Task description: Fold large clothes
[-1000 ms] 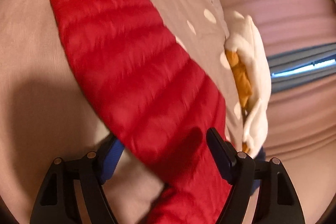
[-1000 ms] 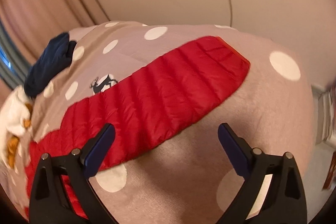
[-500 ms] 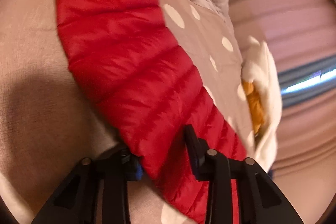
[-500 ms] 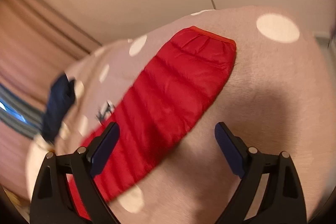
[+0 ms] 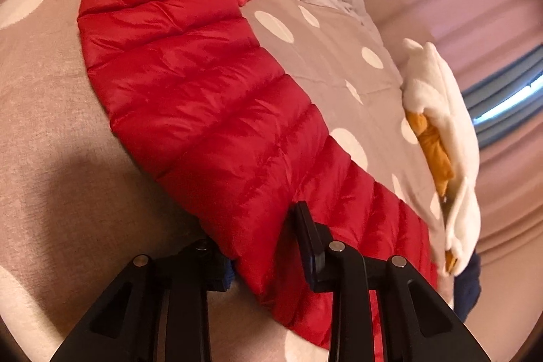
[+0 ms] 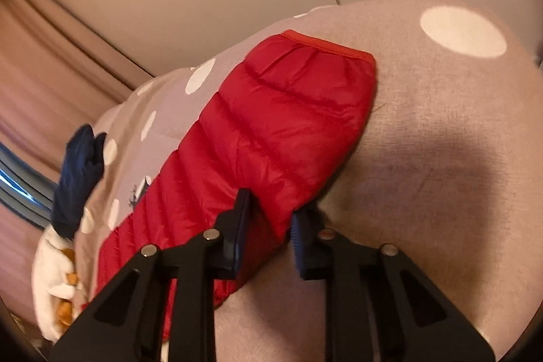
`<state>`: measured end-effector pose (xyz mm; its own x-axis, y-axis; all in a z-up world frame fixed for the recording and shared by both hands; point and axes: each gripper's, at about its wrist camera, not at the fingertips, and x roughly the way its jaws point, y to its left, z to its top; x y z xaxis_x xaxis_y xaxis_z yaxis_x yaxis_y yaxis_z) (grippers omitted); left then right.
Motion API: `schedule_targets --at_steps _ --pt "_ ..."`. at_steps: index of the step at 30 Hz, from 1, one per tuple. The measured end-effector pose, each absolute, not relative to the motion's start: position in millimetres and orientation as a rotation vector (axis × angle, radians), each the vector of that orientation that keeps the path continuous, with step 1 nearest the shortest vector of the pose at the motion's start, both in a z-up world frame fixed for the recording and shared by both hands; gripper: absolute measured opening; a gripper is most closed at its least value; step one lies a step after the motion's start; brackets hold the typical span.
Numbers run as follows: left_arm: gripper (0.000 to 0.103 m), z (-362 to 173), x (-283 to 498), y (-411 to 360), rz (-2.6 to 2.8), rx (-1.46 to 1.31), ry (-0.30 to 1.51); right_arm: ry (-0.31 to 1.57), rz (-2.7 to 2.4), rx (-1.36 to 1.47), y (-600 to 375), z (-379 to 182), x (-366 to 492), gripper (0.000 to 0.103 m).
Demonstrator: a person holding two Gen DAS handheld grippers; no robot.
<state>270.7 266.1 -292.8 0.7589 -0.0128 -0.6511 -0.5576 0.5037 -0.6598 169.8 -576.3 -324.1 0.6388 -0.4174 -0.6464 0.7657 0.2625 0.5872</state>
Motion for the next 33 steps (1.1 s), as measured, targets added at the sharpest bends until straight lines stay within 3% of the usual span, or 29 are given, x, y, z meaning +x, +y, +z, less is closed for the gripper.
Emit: schedule_targets --at_steps 3,6,12,19,24,26,29,31,33 --pt "0.03 -296 267 266 0.346 -1.008 0.621 0.313 -0.753 1.153 -588 -340 156 0.005" --pt "0.03 -294 264 264 0.367 -1.013 0.612 0.301 -0.667 1.242 -596 -346 148 0.002" --pt "0.03 -279 265 246 0.436 -0.906 0.632 0.345 -0.68 1.044 -568 -299 168 0.006" --pt "0.025 -278 268 234 0.455 -0.809 0.659 0.349 -0.263 0.719 -412 -192 235 0.006" --pt "0.025 -288 265 236 0.454 -0.834 0.645 0.572 0.084 0.487 -267 -192 274 0.01" --pt "0.025 -287 266 233 0.459 -0.815 0.648 0.672 0.173 0.433 -227 -204 283 0.015" --pt "0.025 -286 267 230 0.467 -0.794 0.65 0.72 0.223 0.429 -221 -209 289 0.033" --pt "0.025 -286 268 230 0.469 -0.786 0.652 0.663 0.153 0.409 -239 -198 282 0.059" --pt "0.025 -286 267 229 0.472 -0.778 0.651 0.579 0.084 0.426 -262 -187 266 0.07"
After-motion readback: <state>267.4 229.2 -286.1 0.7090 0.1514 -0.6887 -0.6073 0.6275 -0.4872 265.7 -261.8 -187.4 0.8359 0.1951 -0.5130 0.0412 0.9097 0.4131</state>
